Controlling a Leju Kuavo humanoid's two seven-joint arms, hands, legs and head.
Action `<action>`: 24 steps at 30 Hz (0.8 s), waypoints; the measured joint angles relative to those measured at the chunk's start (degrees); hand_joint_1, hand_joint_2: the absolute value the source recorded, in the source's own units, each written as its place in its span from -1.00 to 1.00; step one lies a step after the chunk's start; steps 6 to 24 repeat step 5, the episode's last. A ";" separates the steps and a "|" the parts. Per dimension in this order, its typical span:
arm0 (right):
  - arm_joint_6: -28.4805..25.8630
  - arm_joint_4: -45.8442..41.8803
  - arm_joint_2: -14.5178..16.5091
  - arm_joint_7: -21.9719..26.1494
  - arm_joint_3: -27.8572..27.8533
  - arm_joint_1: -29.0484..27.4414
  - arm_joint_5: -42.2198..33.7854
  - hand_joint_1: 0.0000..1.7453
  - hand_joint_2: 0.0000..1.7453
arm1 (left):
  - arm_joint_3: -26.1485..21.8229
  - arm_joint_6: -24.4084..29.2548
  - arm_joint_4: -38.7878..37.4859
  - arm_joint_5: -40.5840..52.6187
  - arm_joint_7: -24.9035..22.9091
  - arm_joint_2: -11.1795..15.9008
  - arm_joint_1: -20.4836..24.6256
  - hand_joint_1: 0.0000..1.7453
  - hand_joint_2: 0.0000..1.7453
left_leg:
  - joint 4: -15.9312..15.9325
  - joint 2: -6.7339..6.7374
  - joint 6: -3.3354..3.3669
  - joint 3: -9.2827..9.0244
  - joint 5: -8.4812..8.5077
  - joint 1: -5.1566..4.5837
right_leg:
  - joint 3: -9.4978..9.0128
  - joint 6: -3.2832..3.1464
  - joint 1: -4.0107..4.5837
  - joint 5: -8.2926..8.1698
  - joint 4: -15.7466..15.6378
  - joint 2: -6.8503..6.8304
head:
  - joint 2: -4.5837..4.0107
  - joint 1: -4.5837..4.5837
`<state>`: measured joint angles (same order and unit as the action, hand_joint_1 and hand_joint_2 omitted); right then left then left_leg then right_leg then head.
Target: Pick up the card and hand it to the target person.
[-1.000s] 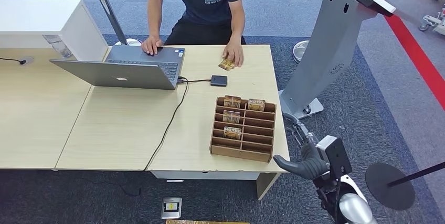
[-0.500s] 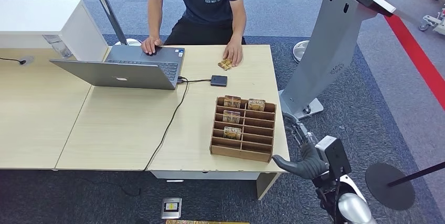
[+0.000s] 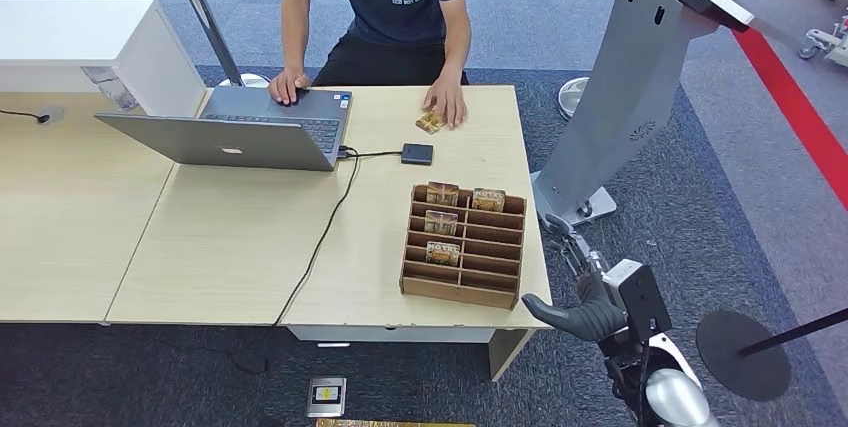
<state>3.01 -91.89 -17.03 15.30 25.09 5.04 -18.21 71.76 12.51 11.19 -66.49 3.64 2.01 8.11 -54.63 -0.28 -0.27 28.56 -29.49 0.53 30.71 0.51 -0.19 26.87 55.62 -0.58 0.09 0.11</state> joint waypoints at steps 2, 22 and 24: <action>-0.03 -0.01 -0.03 0.00 0.01 0.00 0.00 -1.00 1.00 | 0.00 -0.01 0.00 0.09 -0.03 0.00 0.03 -1.00 -1.00 | 0.00 0.00 0.00 0.00 0.00 0.00 | 0.00 0.00 0.00 0.00 0.00 0.00 | 0.00 0.00; -0.05 -0.02 -0.10 -0.01 0.01 0.00 0.01 -1.00 1.00 | 0.00 -0.01 0.00 0.28 -0.06 0.00 0.11 -1.00 -1.00 | 0.00 0.00 0.00 0.00 0.00 0.00 | 0.00 0.00 0.00 0.00 0.00 0.00 | 0.00 0.00; -0.05 -0.02 -0.10 -0.01 0.01 0.00 0.01 -1.00 1.00 | 0.00 -0.01 0.00 0.28 -0.06 0.00 0.11 -1.00 -1.00 | 0.00 0.00 0.00 0.00 0.00 0.00 | 0.00 0.00 0.00 0.00 0.00 0.00 | 0.00 0.00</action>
